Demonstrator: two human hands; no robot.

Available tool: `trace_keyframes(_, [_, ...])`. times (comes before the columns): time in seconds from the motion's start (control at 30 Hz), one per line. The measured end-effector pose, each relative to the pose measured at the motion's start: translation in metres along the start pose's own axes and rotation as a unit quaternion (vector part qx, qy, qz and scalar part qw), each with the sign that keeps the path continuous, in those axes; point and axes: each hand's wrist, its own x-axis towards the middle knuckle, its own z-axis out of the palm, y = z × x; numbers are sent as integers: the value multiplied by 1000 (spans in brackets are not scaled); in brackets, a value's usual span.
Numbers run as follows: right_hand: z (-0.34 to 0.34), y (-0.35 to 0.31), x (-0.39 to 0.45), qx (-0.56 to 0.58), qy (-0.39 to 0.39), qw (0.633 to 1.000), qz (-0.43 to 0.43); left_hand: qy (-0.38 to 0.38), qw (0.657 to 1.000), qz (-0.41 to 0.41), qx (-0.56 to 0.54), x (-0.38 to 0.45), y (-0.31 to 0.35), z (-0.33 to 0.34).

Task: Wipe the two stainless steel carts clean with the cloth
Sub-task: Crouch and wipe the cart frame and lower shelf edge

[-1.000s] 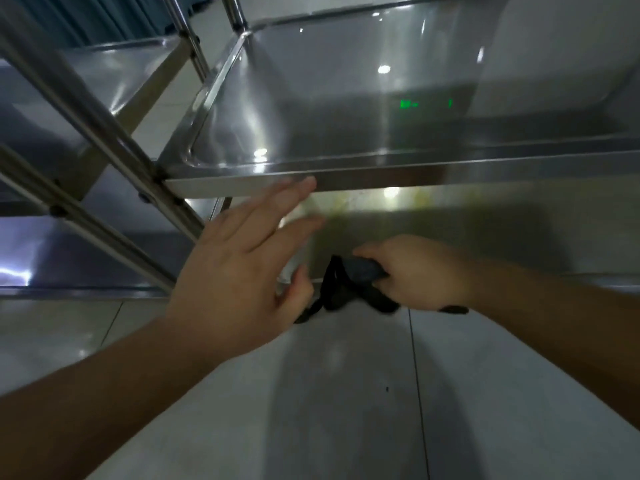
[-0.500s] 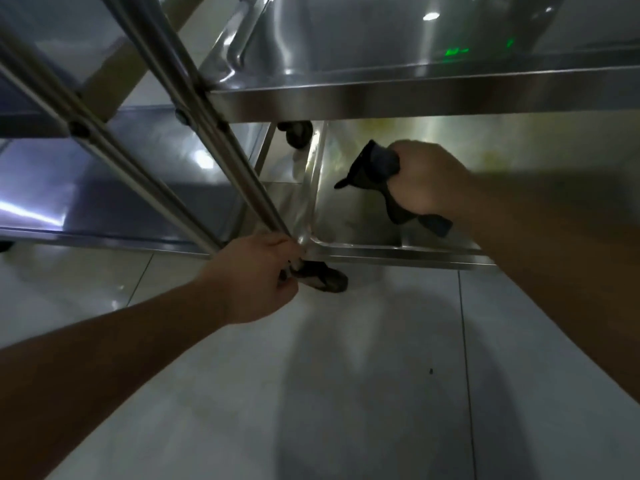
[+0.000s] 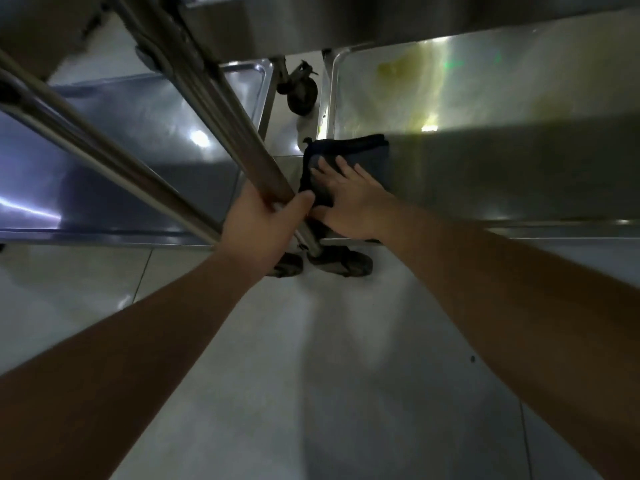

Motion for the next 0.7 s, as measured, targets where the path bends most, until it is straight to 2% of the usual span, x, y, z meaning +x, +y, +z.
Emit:
trace_keyframes(0.13, [16,30,-43,-85,17,989,-122,20,987,23,-155,9,2,24])
trace_keyframes(0.23, [10,75,-72,-198,26,967,-157,1,971,23,-236,14,-4,32])
trace_keyframes(0.33, [-16,100,-75,-119,77,990,1,13,974,32,-226,16,-9,34])
trace_keyframes(0.43, [-27,101,-37,-100,116,983,105,30,971,26,-235,16,-8,38])
trace_keyframes(0.53, [-28,73,19,-76,131,970,190,33,966,32,-253,15,-6,40])
trace_keyframes(0.6, [-23,47,45,-83,122,976,163,28,963,45,-263,14,-5,41])
trace_keyframes(0.7, [-11,28,36,-96,96,990,26,25,961,50,-271,14,-5,41])
